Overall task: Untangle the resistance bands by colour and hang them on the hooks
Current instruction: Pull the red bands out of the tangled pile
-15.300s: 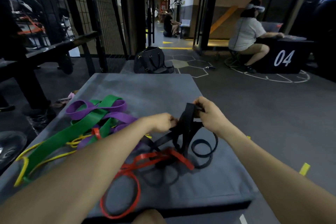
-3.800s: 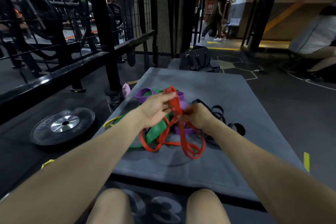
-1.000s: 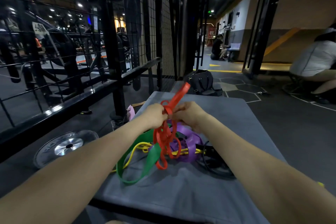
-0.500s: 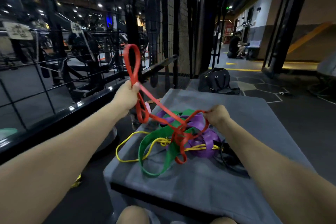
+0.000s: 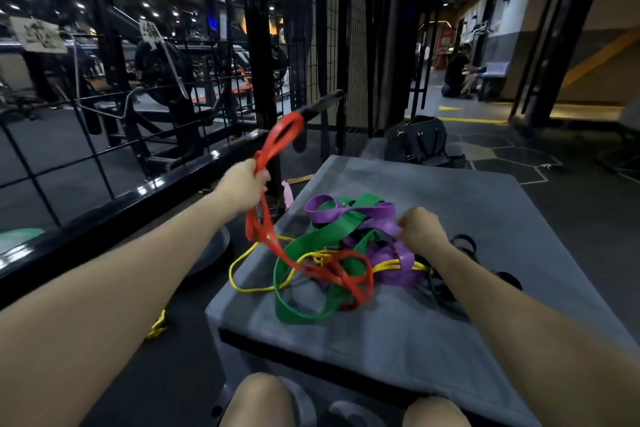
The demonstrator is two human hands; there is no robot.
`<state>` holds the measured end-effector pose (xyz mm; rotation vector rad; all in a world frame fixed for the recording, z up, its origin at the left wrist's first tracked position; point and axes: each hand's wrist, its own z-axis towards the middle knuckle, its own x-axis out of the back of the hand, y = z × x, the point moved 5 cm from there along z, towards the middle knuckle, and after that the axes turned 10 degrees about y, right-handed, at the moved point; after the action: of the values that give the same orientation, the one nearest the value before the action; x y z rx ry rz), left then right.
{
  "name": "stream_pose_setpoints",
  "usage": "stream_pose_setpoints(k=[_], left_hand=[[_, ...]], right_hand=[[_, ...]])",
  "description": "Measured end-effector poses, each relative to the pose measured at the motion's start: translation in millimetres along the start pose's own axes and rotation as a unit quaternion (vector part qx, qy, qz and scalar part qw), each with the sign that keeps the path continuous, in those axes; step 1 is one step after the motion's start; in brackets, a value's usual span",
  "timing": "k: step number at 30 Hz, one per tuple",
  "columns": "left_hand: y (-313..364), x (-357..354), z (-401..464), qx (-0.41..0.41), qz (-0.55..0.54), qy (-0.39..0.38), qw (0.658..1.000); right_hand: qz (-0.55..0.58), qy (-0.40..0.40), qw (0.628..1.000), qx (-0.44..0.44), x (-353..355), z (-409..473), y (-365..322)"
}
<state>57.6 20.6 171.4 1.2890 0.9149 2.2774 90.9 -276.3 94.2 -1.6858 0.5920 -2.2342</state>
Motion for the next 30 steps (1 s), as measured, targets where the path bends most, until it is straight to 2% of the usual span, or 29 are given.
stream_pose_setpoints(k=[3,7,10,12,15,21,24,26,28,30], left_hand=[[7,-14,-5,-0.018,-0.020,-0.061,0.998],[25,-17,-5,-0.030,-0.103,-0.086,0.990],[28,-18,-2,-0.025,-0.137,-0.060,0.988],[20,-22,-3,-0.021,-0.103,-0.043,0.993],[3,-42,-12,-0.016,-0.047,-0.054,0.997],[-18,-65,-25,-0.020,0.005,-0.077,0.997],[-11,-57,-12,-0.043,-0.011,-0.059,0.997],[-4,-45,0,-0.054,-0.033,-0.034,0.997],[4,-32,12,-0.036,-0.093,-0.015,0.995],[7,-19,23,-0.008,-0.144,0.013,0.989]], right_hand=[[0.026,-0.028,0.996,0.082,-13,-4,-34],[0.076,-0.099,0.984,0.131,-40,-13,-63],[-0.011,-0.117,0.976,0.183,-54,-25,-63],[-0.042,-0.130,0.973,0.184,-59,-29,-54],[-0.038,-0.156,0.975,0.156,-68,-31,-36],[0.038,-0.134,0.969,0.203,-92,-42,-44],[0.057,-0.153,0.961,0.225,-103,-50,-66],[0.043,-0.201,0.951,0.231,-111,-56,-74],[-0.002,-0.234,0.941,0.246,-122,-62,-74],[-0.085,-0.219,0.936,0.260,-129,-63,-67]])
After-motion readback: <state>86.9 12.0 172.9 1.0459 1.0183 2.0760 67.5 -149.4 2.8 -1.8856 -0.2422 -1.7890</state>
